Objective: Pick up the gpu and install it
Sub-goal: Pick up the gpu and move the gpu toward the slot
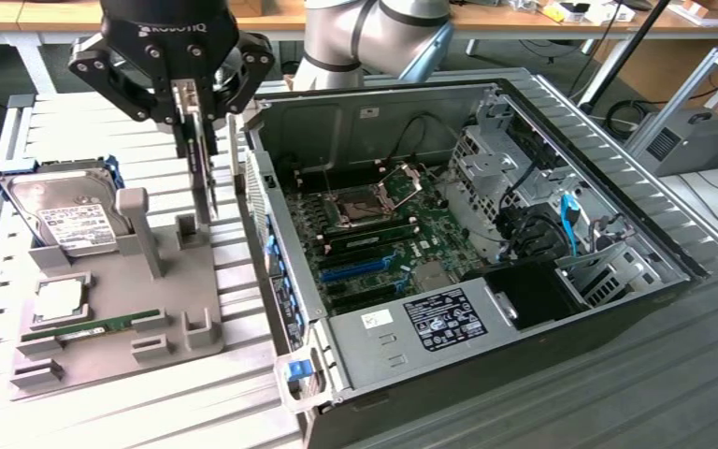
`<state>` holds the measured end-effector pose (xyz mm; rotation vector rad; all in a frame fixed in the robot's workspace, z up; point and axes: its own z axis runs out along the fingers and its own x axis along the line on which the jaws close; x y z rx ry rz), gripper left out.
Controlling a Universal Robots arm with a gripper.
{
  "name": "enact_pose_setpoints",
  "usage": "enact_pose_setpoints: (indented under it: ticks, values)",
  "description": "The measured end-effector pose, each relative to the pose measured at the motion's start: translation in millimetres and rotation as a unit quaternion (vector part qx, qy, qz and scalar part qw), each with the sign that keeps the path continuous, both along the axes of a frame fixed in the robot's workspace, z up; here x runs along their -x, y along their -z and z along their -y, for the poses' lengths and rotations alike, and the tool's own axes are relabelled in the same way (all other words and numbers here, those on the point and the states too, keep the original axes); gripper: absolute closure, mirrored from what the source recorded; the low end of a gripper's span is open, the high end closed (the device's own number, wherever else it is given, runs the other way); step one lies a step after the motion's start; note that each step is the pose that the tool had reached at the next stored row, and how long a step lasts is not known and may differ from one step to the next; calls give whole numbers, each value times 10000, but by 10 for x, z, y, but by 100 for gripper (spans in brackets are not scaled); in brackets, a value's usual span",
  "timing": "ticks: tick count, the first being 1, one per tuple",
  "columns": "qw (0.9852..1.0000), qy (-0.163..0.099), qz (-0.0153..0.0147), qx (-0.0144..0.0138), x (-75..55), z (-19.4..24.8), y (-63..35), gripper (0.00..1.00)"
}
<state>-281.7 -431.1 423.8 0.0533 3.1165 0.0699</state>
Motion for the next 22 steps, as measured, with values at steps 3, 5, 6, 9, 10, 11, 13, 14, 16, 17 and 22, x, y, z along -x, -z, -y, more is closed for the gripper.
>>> enact_pose_setpoints:
  ticks: [3, 5, 6, 9, 10, 11, 13, 14, 16, 17, 22]
  values:
    - [10000, 0, 0, 0, -84, 0, 0, 73]
    - [10000, 0, 0, 0, -144, 0, -1, 73]
    - [10000, 0, 0, 0, -170, 0, 0, 73]
    - [10000, 0, -1, 0, -270, 0, -1, 73]
    - [10000, 0, 0, 0, -298, 0, 0, 73]
    - [10000, 0, 0, 0, -326, 0, 0, 73]
    - [10000, 0, 0, 0, -378, 0, 0, 73]
    - [10000, 0, 0, 0, -399, 0, 0, 73]
    - [10000, 0, 0, 0, -439, 0, 0, 73]
    - [10000, 0, 0, 0, -463, 0, 0, 73]
    - [10000, 0, 0, 0, -587, 0, 0, 73]
